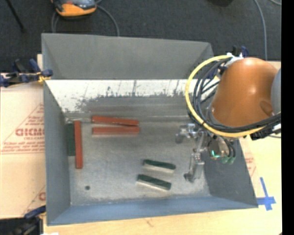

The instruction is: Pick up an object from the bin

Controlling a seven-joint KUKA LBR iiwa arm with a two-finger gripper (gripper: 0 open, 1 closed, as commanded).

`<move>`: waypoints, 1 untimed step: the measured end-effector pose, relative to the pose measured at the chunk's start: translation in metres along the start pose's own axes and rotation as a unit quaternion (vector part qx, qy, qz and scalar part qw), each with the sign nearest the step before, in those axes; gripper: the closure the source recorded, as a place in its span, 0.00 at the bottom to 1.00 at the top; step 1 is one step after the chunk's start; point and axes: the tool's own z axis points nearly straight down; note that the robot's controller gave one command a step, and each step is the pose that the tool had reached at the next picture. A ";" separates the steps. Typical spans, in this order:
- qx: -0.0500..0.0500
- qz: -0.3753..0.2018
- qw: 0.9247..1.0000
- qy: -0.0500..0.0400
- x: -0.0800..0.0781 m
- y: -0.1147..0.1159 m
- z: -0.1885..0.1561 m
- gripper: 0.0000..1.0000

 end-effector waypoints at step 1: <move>0.000 0.002 1.000 -0.005 -0.005 -0.002 0.010 0.00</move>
Offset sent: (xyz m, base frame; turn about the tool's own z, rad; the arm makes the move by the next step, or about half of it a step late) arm 0.0158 -0.0121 -0.1540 -0.0734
